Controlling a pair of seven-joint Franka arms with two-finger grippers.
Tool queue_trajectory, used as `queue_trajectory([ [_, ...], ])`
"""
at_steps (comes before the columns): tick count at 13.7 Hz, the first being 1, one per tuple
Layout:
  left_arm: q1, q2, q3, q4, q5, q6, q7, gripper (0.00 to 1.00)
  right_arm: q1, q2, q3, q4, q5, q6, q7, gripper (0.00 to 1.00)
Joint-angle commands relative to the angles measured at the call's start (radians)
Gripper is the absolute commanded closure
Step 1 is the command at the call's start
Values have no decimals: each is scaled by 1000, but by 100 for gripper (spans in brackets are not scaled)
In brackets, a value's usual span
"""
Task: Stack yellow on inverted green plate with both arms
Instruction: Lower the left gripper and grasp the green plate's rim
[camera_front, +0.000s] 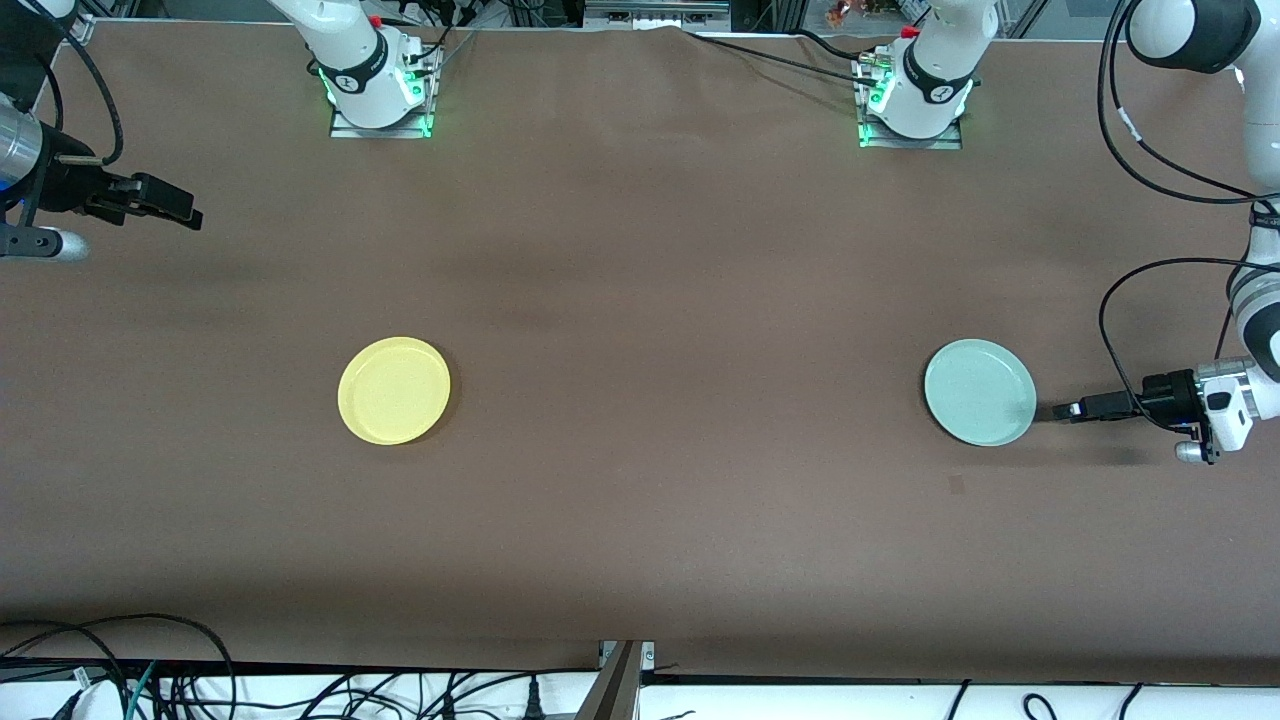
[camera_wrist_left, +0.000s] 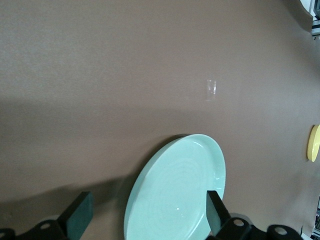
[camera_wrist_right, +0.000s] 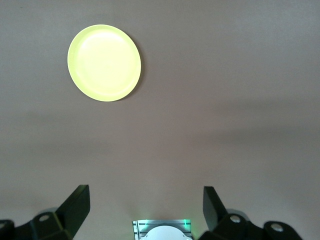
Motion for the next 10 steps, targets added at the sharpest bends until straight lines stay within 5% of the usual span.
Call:
queue_trajectory([
  [1,9,-11,-7,-59,-26,38,37,0,7,-6,0,-6,-11,3,2,0],
  [7,20,-51,-6,-136,-14,36,37,5,7,-6,0,-7,-12,7,2,0],
  [8,20,-69,-4,-151,-14,38,35,16,7,-4,0,-9,-11,7,2,0],
  [9,12,-98,-4,-182,-12,53,35,39,5,-4,0,-9,-12,8,3,0],
  [10,7,-115,-4,-202,-12,64,35,47,5,-4,0,-9,-11,8,2,0],
])
